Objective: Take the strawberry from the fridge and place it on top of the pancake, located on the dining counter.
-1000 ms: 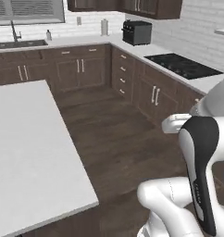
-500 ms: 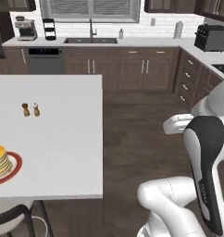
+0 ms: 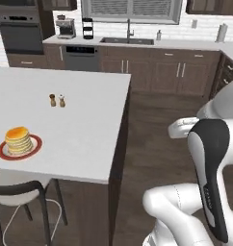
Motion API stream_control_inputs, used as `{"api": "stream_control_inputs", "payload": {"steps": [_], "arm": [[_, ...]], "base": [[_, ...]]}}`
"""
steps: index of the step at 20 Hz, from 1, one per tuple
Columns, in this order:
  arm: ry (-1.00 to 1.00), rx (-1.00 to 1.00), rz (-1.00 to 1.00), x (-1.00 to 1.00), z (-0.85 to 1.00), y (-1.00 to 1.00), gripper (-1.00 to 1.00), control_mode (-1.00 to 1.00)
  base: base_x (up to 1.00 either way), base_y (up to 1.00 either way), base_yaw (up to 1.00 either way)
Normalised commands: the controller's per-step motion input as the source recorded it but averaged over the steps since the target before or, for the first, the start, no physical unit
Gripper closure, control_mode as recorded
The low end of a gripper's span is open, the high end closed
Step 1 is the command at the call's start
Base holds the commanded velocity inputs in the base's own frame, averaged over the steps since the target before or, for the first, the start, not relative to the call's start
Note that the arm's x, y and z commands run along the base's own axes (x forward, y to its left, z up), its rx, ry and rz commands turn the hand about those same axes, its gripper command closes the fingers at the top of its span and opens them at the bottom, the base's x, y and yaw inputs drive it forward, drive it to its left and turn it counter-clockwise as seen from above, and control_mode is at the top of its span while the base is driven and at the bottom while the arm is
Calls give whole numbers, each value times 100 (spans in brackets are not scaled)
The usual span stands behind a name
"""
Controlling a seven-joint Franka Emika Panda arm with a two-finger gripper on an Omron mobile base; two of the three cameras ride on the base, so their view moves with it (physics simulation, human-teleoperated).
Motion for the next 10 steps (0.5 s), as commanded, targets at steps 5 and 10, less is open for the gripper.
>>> {"api": "stream_control_inputs", "payload": {"steps": [5,10], "arm": [[0,0,0,0,0,0,100,100],[0,0,0,0,0,0,100,100]], "base": [[-58,43,81],[-12,91,83]]}}
